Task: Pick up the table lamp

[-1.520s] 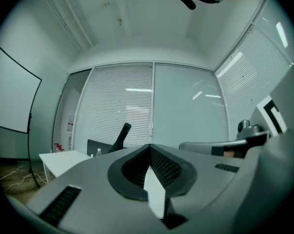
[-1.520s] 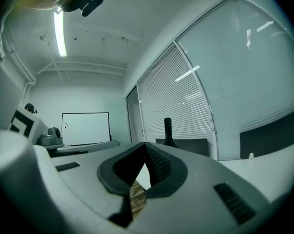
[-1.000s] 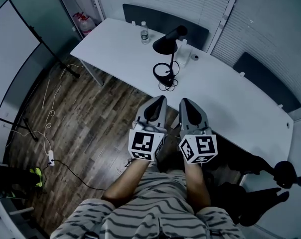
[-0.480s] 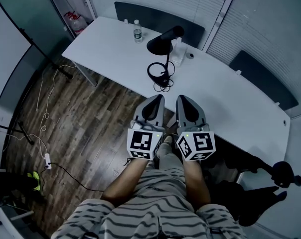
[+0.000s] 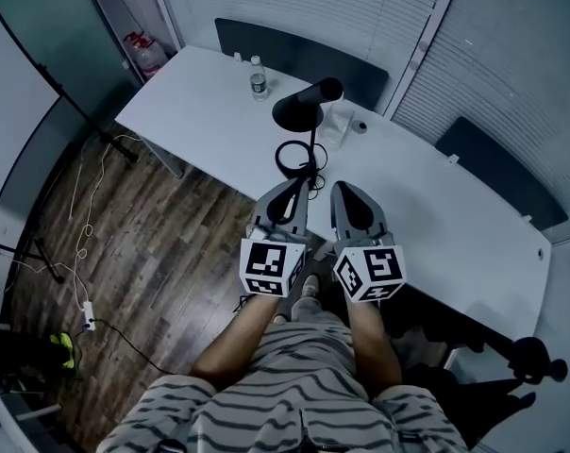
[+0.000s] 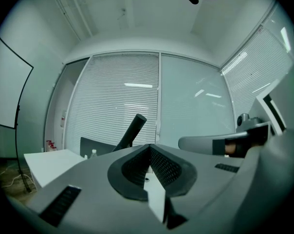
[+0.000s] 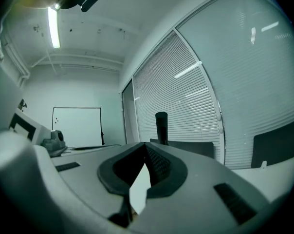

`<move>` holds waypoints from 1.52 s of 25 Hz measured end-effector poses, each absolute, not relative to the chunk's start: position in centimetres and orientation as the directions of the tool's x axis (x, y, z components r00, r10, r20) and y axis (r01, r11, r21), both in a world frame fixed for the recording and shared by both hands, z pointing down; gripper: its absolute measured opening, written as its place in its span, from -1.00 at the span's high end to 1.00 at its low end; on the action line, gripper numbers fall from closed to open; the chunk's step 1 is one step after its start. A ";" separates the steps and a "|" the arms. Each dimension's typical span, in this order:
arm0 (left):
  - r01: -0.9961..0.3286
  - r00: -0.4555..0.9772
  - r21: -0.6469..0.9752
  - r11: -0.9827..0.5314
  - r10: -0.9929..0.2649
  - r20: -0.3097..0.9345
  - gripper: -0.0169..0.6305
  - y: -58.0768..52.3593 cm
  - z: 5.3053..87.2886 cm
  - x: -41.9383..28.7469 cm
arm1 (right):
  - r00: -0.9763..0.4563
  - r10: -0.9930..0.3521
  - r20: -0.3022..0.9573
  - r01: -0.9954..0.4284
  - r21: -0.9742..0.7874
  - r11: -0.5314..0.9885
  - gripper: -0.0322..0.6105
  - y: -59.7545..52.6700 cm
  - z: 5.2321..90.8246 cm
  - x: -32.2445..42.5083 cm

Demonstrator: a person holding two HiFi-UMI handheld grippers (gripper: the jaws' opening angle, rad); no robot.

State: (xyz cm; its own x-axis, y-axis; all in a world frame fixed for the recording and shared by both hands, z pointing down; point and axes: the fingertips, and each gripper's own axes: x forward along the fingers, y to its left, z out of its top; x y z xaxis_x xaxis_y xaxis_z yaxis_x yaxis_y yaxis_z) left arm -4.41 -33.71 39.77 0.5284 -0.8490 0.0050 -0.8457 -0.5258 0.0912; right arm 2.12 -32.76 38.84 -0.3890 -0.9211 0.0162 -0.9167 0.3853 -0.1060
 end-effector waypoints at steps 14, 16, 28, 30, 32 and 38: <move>-0.850 0.526 0.088 -0.519 -0.844 0.105 0.87 -43.8 45.5 -1.9 | -0.395 -0.918 0.037 -0.912 -0.135 0.387 0.87 -39.1 41.1 4.8; -0.846 0.534 0.077 -0.528 -0.839 0.108 0.75 -45.0 45.9 -1.4 | -0.395 -0.918 0.038 -0.912 -0.137 0.386 0.87 -39.5 41.2 5.1; -0.855 0.518 0.082 -0.512 -0.841 0.158 0.50 -51.0 47.5 0.5 | -0.399 -0.916 0.048 -0.910 -0.146 0.389 0.87 -40.9 42.1 6.2; -0.861 0.508 0.092 -0.500 -0.845 0.169 0.49 -51.5 47.8 0.4 | -0.397 -0.916 0.049 -0.910 -0.148 0.387 0.87 -40.9 42.2 6.3; -0.865 0.501 0.090 -0.493 -0.847 0.179 0.49 -52.2 48.2 0.4 | -0.395 -0.917 0.048 -0.911 -0.149 0.384 0.87 -40.9 42.2 6.5; -0.860 0.508 0.038 -0.509 -0.846 0.161 0.50 -53.5 48.0 1.2 | -0.389 -0.920 0.054 -0.915 -0.136 0.379 0.87 -40.9 42.3 7.0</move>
